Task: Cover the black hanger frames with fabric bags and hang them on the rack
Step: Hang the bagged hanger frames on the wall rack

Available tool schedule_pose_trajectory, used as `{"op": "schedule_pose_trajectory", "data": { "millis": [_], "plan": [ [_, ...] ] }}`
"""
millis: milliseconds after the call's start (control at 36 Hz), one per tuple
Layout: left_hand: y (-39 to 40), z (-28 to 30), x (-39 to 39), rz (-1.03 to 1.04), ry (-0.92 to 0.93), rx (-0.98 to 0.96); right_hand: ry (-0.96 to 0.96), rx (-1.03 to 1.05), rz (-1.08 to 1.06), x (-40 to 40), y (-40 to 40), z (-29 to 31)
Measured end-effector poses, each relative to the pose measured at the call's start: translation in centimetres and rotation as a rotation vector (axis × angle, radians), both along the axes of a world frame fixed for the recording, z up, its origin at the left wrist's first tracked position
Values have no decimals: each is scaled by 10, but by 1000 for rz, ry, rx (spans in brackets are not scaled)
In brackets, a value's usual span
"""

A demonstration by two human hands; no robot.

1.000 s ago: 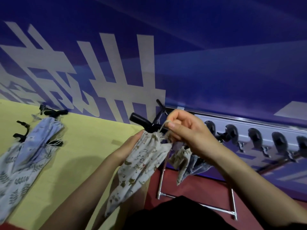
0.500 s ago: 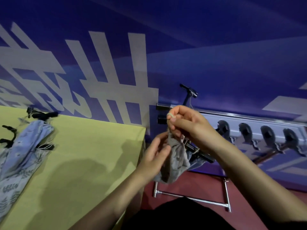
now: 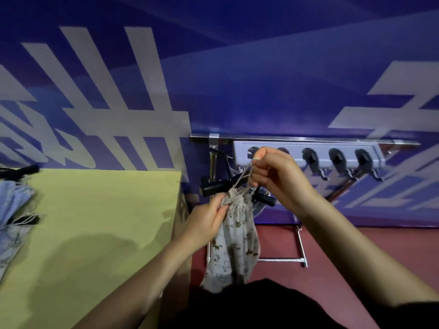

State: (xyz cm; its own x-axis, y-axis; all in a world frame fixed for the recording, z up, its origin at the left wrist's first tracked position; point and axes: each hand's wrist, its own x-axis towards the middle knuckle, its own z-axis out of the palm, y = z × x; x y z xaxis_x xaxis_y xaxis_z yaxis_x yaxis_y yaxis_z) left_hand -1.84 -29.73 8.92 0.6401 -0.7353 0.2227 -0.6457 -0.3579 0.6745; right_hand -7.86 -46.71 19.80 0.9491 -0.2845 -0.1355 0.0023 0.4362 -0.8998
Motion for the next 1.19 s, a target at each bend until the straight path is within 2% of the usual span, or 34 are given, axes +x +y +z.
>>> {"op": "schedule_pose_trajectory", "data": {
  "millis": [111, 167, 250, 306, 389, 472, 667, 833, 944, 1028, 1139, 1194],
  "plan": [
    [-6, 3, -7, 2, 67, -13, -56, 153, -64, -7, 1, -7],
    [-11, 4, -11, -8, 141, -4, -71, 152, -72, -14, 0, -12],
    [-15, 5, -19, -78, 243, 0, -26, -164, -59, -29, 0, -15],
    [-16, 7, -25, -112, 301, -79, -11, -340, -24, -41, 0, -13],
    [-19, 15, -35, -74, 323, -266, 13, -519, 30, -59, 1, -10],
    [-25, 35, -41, -85, 347, -380, 50, -597, 50, -75, 5, -10],
    [-33, 51, -54, -353, 343, -133, 63, -609, -63, -98, 15, 2],
    [-46, 43, -73, -366, 555, -93, 110, -564, -35, -117, 8, -8],
    [-61, 35, -79, -420, 549, 3, 182, -555, -97, -132, -5, -19],
    [-69, 30, -77, -428, 578, 29, 297, -697, -98, -141, -22, -30],
    [-91, 13, -78, -384, 604, 78, 533, -1053, 79, -141, -49, -59],
    [-105, 2, -78, -309, 665, 85, 631, -1079, 148, -135, -65, -71]
  ]
}}
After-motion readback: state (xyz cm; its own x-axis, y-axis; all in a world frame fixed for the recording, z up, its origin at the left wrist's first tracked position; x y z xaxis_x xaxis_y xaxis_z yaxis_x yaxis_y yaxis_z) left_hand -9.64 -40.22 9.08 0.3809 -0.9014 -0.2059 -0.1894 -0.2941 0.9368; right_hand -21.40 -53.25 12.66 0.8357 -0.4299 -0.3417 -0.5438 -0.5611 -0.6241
